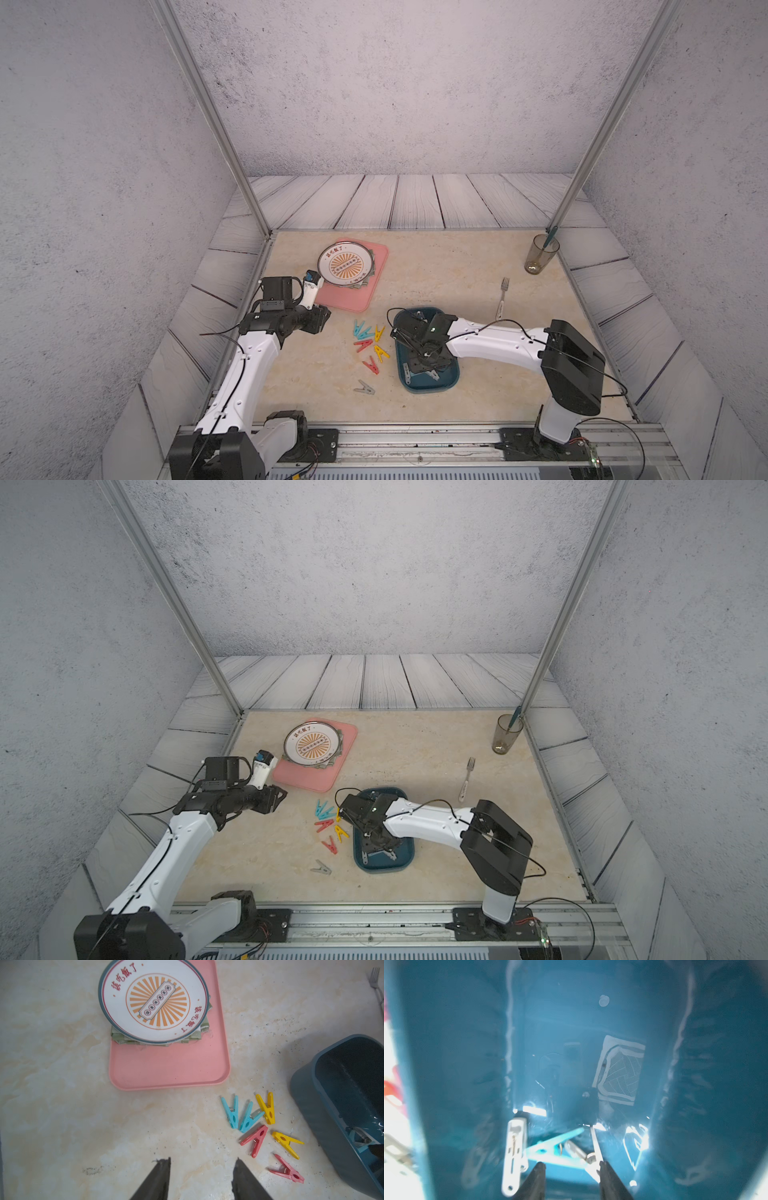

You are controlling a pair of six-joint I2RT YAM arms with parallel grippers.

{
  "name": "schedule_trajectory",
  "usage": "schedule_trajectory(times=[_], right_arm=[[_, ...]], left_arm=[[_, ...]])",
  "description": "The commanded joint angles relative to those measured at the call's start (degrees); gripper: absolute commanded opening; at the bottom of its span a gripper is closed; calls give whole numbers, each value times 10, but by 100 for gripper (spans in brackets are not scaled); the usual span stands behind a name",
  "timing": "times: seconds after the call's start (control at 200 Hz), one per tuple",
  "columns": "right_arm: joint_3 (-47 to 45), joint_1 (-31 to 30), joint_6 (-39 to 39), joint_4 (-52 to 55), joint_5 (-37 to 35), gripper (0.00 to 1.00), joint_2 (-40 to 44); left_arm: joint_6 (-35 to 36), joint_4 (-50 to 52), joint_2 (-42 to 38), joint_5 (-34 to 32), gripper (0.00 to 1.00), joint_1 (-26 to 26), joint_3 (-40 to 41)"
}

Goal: Take the clothespins out of the storage box
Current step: Pick up the clothespin from the storage box.

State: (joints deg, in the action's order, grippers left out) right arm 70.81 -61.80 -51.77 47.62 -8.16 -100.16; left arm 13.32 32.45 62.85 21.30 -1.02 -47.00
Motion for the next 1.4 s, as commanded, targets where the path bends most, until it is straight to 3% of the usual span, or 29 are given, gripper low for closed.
schedule_trajectory(times=[0.0,0.265,0.656,1.031,1.396], right_arm=[[26,2,-22,88,-7,48,21],[32,2,39,59,73,48,-22],[34,1,76,45,78,48,-75],[65,22,80,39,37,48,-117],[92,54,101,-3,68,48,-141]], left_arm=[[3,12,8,-5,54,-5,-1],[-6,11,9,-7,54,-5,-3],[-15,3,3,-19,54,-5,4],[-19,6,13,-18,54,-5,-5],[-20,3,14,-21,54,-5,1]])
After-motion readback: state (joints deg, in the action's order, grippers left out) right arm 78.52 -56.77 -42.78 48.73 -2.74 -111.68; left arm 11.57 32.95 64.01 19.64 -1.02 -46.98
